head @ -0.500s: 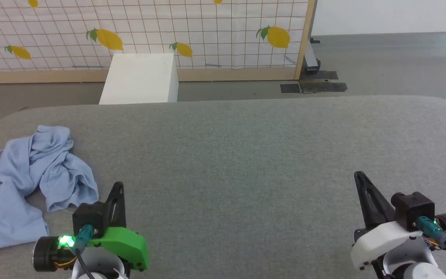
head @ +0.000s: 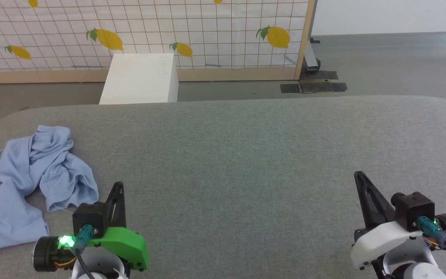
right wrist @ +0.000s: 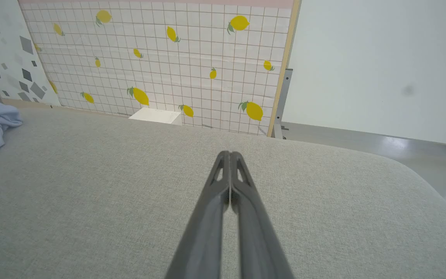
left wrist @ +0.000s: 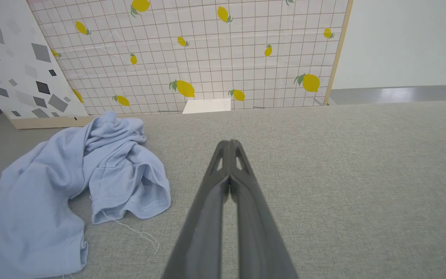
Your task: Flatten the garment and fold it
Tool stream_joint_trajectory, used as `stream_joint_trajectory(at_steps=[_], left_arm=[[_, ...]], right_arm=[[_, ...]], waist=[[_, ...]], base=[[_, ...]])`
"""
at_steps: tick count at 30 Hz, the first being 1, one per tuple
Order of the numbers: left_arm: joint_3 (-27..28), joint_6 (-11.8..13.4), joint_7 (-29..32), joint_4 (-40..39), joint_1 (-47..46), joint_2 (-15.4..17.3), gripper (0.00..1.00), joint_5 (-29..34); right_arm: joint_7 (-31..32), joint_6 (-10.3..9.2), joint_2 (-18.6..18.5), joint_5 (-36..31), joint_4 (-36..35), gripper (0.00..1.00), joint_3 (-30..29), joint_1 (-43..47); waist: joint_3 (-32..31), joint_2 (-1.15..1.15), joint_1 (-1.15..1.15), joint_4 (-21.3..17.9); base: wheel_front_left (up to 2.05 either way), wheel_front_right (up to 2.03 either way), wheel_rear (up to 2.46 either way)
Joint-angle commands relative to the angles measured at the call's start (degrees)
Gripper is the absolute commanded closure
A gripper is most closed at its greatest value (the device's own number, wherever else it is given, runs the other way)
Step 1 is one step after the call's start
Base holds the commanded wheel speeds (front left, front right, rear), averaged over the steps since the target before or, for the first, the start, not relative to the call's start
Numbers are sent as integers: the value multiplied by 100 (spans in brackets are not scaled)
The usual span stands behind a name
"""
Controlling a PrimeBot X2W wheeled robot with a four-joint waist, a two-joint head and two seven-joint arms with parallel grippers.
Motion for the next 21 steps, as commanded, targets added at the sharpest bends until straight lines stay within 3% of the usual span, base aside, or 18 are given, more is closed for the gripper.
stream_joint_trajectory(at_steps=[1,9,10,11,12,13,14,21], left_arm=[[25,-5,8,20,-106,-28,100,59],[25,-5,8,20,-106,-28,100,59],[0,0,0,0,0,0,0,0],[-4,0,-1,-2,2,1,100,-3],[-10,0,0,-2,8,1,0,-2],[-15,1,-1,-1,7,1,100,-4],[-20,0,0,-2,8,1,0,-2],[-90,54,-76,78,-38,0,0,-81]], right_arm=[[16,-9,14,-43,13,100,7,-89],[16,-9,14,-43,13,100,7,-89],[0,0,1,0,0,0,-1,0],[-1,0,0,3,0,100,-2,1],[-1,0,-1,2,0,0,-3,3],[-2,0,-1,4,0,100,-5,3],[-1,0,-1,2,0,0,-4,3],[-57,0,0,38,29,0,-35,14]], waist=[[0,0,0,0],[0,0,0,0],[0,0,0,0],[0,0,0,0],[0,0,0,0],[0,0,0,0],[0,0,0,0],[-7,0,0,32]], base=[[0,0,0],[0,0,0],[0,0,0],[0,0,0],[0,0,0],[0,0,0],[0,0,0],[0,0,0]])
